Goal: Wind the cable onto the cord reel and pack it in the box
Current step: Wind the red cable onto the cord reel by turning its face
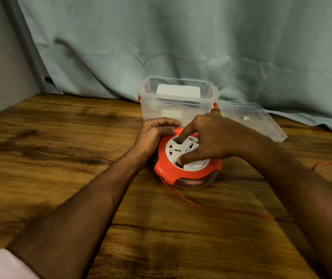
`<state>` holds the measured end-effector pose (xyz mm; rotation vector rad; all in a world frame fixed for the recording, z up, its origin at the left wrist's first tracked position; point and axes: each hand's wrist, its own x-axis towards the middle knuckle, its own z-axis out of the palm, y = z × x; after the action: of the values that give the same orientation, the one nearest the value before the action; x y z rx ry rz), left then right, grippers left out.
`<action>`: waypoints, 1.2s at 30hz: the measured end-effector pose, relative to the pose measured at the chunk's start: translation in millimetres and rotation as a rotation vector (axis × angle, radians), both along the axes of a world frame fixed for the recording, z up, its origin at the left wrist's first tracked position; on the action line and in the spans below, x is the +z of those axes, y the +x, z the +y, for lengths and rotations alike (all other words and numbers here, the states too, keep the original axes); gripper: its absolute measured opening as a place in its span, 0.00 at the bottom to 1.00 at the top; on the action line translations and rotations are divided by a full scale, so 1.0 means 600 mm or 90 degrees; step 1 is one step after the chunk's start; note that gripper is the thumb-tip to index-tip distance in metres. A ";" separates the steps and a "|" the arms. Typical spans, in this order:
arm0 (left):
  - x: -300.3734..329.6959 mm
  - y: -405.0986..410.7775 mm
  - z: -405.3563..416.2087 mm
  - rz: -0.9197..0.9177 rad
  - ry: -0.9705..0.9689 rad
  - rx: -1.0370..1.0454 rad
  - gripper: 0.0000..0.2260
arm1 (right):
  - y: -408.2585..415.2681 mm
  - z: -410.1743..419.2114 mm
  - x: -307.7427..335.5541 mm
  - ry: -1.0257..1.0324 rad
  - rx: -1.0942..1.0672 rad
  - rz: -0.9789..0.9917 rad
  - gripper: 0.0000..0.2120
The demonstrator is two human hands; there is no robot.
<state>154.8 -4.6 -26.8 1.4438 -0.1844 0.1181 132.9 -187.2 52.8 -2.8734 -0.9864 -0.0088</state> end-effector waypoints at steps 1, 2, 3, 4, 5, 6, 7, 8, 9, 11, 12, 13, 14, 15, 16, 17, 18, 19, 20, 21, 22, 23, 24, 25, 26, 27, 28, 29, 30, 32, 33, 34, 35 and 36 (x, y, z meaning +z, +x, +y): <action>0.000 0.000 0.000 0.002 0.000 0.001 0.14 | -0.001 -0.001 0.002 -0.005 0.003 0.002 0.36; 0.000 0.000 0.000 0.005 -0.005 0.003 0.14 | -0.001 -0.002 0.005 -0.006 0.011 -0.001 0.34; 0.001 -0.001 0.000 0.009 -0.012 0.004 0.14 | -0.003 -0.003 0.008 -0.004 0.023 -0.008 0.30; 0.002 -0.001 0.000 0.010 -0.019 0.007 0.15 | -0.003 -0.003 0.011 0.002 0.042 -0.022 0.24; 0.003 -0.002 -0.001 0.011 -0.027 0.014 0.15 | -0.003 -0.004 0.015 0.008 0.065 -0.038 0.16; 0.004 -0.002 -0.002 0.012 -0.035 0.020 0.15 | -0.003 -0.005 0.018 0.015 0.089 -0.053 0.12; 0.004 -0.003 -0.003 0.013 -0.043 0.022 0.16 | -0.002 -0.005 0.019 0.019 0.104 -0.065 0.15; 0.004 -0.003 -0.003 0.013 -0.049 0.020 0.16 | -0.001 -0.006 0.019 0.018 0.109 -0.061 0.19; 0.005 -0.004 -0.003 0.012 -0.054 0.015 0.15 | -0.001 -0.007 0.018 0.016 0.113 -0.039 0.21; 0.004 -0.003 -0.003 0.013 -0.050 0.015 0.15 | -0.001 -0.008 0.013 0.005 0.129 0.022 0.22; 0.004 -0.002 -0.003 0.015 -0.045 0.018 0.15 | 0.000 -0.009 0.010 0.000 0.132 0.048 0.22; 0.003 -0.002 -0.003 0.016 -0.044 0.019 0.15 | 0.000 -0.010 0.009 0.000 0.137 0.065 0.23; 0.003 -0.002 -0.003 0.015 -0.045 0.017 0.15 | 0.000 -0.010 0.008 0.006 0.142 0.073 0.24; 0.003 -0.001 -0.003 0.014 -0.046 0.015 0.15 | 0.000 -0.010 0.008 0.012 0.147 0.080 0.26; 0.002 0.000 -0.002 0.014 -0.046 0.013 0.15 | 0.000 -0.009 0.009 0.009 0.150 0.086 0.28; 0.002 0.000 -0.001 0.015 -0.043 0.014 0.15 | -0.001 -0.008 0.009 -0.004 0.148 0.090 0.30; 0.002 0.000 -0.001 0.017 -0.038 0.017 0.14 | -0.002 -0.007 0.008 -0.023 0.142 0.089 0.32; 0.003 0.000 -0.001 0.019 -0.033 0.022 0.14 | -0.002 -0.007 0.007 -0.042 0.135 0.088 0.33; 0.003 0.000 -0.001 0.022 -0.029 0.024 0.14 | -0.002 -0.006 0.005 -0.054 0.131 0.085 0.33; 0.003 0.000 -0.001 0.023 -0.029 0.024 0.14 | -0.002 -0.005 0.004 -0.061 0.130 0.083 0.33; 0.003 0.000 -0.002 0.023 -0.029 0.024 0.14 | -0.002 -0.004 0.004 -0.061 0.131 0.083 0.33; 0.003 0.000 -0.002 0.022 -0.029 0.025 0.14 | -0.003 -0.004 0.004 -0.059 0.129 0.084 0.33; 0.003 0.000 -0.002 0.020 -0.029 0.027 0.14 | -0.003 -0.004 0.005 -0.058 0.127 0.085 0.33; 0.004 -0.001 -0.002 0.019 -0.030 0.028 0.14 | -0.003 -0.004 0.005 -0.056 0.127 0.085 0.33; 0.004 -0.001 -0.002 0.019 -0.030 0.029 0.14 | -0.003 -0.004 0.005 -0.054 0.126 0.085 0.33; 0.005 -0.002 -0.002 0.018 -0.028 0.031 0.14 | -0.004 -0.004 0.005 -0.050 0.125 0.086 0.33; 0.005 -0.002 -0.002 0.017 -0.027 0.032 0.14 | -0.004 -0.004 0.004 -0.047 0.123 0.086 0.33; 0.006 -0.002 -0.002 0.016 -0.026 0.033 0.14 | -0.006 -0.003 0.004 -0.048 0.120 0.082 0.34; 0.006 -0.002 -0.002 0.015 -0.026 0.033 0.14 | -0.007 -0.003 0.005 -0.052 0.115 0.074 0.34; 0.006 -0.002 -0.002 0.015 -0.026 0.034 0.15 | -0.010 -0.003 0.006 -0.060 0.103 0.057 0.32; 0.006 -0.002 -0.002 0.014 -0.023 0.035 0.15 | -0.010 -0.004 0.007 -0.062 0.097 0.048 0.31; 0.005 -0.001 -0.002 0.014 -0.020 0.037 0.15 | -0.010 -0.005 0.008 -0.064 0.093 0.037 0.30; 0.005 -0.001 -0.002 0.014 -0.017 0.038 0.15 | -0.009 -0.006 0.009 -0.065 0.089 0.019 0.29; 0.005 -0.001 -0.002 0.015 -0.018 0.040 0.15 | -0.008 -0.006 0.009 -0.064 0.084 -0.006 0.29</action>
<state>154.4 -5.9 -23.7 1.4227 -0.1177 0.1535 128.1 -191.0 58.3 -2.8921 -1.2106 0.0396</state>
